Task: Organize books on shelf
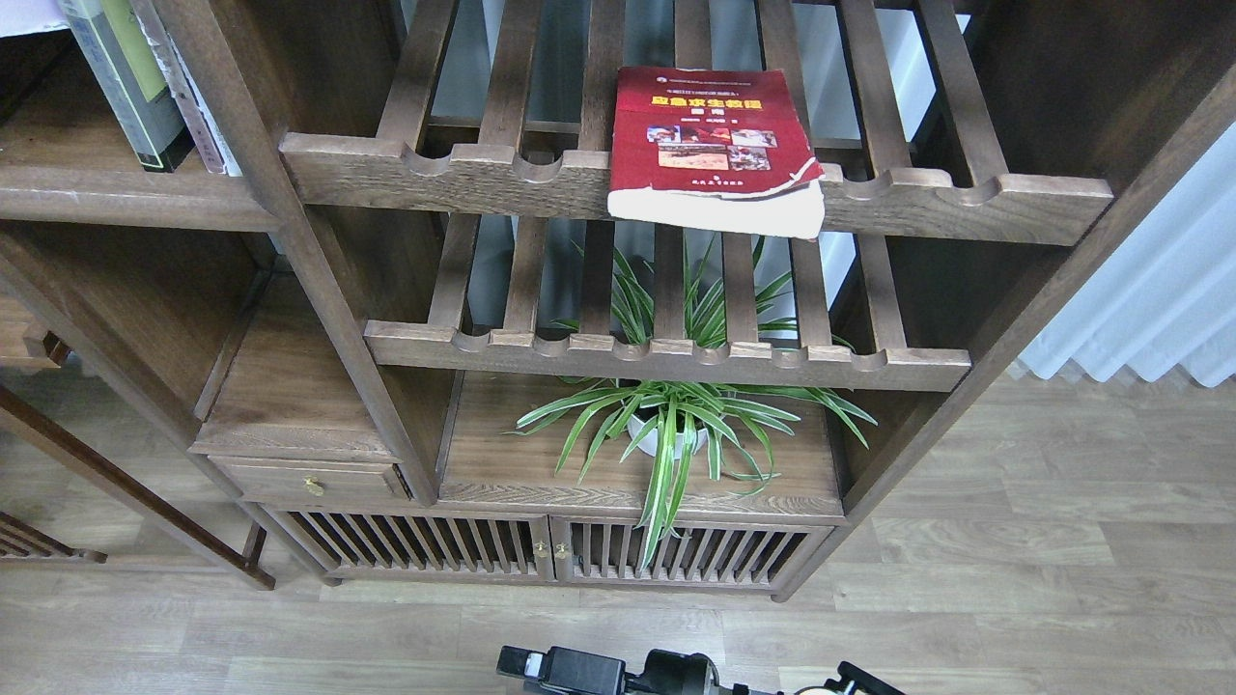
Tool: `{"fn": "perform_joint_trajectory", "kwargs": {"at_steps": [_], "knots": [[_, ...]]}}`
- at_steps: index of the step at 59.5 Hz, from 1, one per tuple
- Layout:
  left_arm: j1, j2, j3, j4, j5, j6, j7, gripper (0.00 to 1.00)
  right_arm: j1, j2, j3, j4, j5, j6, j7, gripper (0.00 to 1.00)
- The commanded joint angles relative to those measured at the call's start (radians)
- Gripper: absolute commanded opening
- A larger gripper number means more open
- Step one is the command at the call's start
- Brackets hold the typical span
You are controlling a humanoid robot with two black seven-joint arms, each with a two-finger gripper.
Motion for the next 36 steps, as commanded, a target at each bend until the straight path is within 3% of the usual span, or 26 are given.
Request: {"fn": "perform_joint_trajectory", "kwargs": {"at_steps": [1, 2, 4, 24, 29, 36], "knots": [[-0.012, 0.000, 0.009, 0.011, 0.001, 0.000, 0.077, 0.08, -0.002, 0.000, 0.000, 0.003, 0.000, 0.000, 0.000, 0.98], [-0.021, 0.003, 0.006, 0.011, -0.001, 0.000, 0.126, 0.08, -0.002, 0.000, 0.000, 0.001, 0.000, 0.000, 0.000, 0.98], [-0.026, 0.004, 0.006, 0.011, 0.001, 0.000, 0.140, 0.08, -0.002, 0.000, 0.000, 0.003, 0.000, 0.000, 0.000, 0.98], [-0.027, -0.003, 0.015, 0.011, -0.001, 0.000, 0.151, 0.11, -0.006, 0.000, 0.000, 0.005, 0.000, 0.000, 0.000, 0.98], [-0.029, -0.013, 0.017, 0.009, -0.007, 0.000, 0.142, 0.28, -0.009, 0.000, 0.002, 0.005, 0.000, 0.000, 0.000, 0.98], [-0.017, -0.019, 0.005, 0.001, -0.021, 0.000, 0.137, 0.40, -0.012, 0.000, 0.005, 0.005, 0.000, 0.000, 0.000, 0.98]]}}
